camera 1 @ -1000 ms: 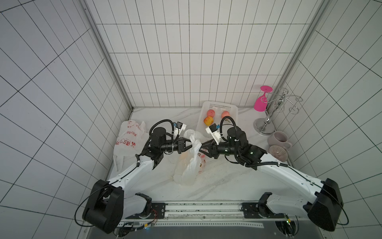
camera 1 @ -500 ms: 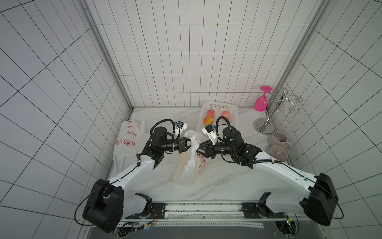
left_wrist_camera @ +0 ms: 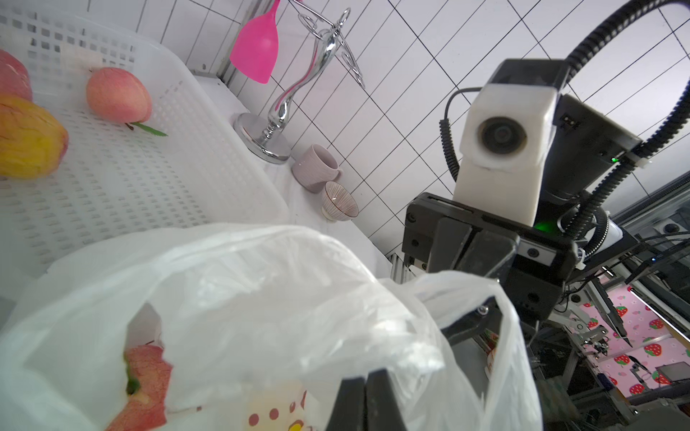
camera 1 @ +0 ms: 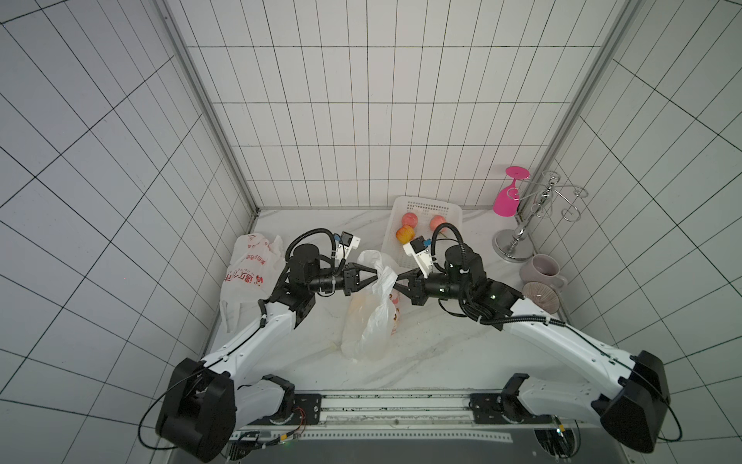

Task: Place the peach into a plastic bag & tie a knot
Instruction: Tie the plastic bag at the center of the board.

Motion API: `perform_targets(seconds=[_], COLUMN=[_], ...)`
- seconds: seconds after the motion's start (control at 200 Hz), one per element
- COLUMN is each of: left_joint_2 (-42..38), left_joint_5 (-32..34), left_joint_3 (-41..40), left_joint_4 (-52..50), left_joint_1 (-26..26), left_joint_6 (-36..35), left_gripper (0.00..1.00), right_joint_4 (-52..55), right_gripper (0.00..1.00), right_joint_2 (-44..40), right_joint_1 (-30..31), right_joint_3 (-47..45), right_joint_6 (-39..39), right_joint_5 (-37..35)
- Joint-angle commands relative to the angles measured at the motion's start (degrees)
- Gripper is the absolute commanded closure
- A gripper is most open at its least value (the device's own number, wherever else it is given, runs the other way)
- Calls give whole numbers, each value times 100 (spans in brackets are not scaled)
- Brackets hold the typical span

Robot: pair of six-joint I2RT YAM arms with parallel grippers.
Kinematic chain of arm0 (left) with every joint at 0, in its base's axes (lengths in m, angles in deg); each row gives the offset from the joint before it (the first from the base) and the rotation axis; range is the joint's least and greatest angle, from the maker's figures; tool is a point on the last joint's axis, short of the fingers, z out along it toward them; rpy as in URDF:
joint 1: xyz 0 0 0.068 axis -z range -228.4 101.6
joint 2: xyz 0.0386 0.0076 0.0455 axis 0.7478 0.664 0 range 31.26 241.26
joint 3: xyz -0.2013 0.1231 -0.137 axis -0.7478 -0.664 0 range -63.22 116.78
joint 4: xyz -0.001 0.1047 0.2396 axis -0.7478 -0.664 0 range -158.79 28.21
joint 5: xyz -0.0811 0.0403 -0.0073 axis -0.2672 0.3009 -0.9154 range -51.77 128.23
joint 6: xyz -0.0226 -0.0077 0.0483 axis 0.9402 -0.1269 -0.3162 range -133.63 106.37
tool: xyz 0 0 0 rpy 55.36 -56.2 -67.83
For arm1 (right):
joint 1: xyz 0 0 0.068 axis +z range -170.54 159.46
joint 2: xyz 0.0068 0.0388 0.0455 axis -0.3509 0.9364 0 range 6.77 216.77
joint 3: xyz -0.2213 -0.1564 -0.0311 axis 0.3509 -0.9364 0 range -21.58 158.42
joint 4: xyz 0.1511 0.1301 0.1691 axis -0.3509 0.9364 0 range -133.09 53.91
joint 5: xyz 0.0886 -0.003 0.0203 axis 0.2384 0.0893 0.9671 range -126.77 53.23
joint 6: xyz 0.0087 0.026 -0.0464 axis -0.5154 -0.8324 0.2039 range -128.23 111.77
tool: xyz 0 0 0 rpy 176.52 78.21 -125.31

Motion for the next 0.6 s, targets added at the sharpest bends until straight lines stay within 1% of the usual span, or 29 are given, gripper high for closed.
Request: perform_targets(seconds=[0.0,0.155,0.275,0.44,0.525,0.595], left_joint_2=[-136,-253,-357,-563,-738,-904], left_joint_5=[102,217,298,241,247,368], left_joint_3=[183,343,258,8,-9,39], left_joint_4=[-262,-459,-489,-581,-903,-1244], left_joint_1=[-121,-188,-267,-278,-348,-505], left_joint_6=[-150,-234,-252,-295,-380,-429], left_gripper=[100,100,100,100,100,100], right_joint_4=[227,765,1399,2009,2299,2653], right_gripper=[100,100,100,100,100,100], right_joint_2=[-265,-304,-245,-174,-89,-4], right_joint_1=[-152,-272,-294,-349,-359,-359], right_joint_3=[-275,-323,-280,-243,-105,66], right_joint_6=[15,243,545,761,874,983], right_joint_5=[120,120,-126,-655,-935,-1410])
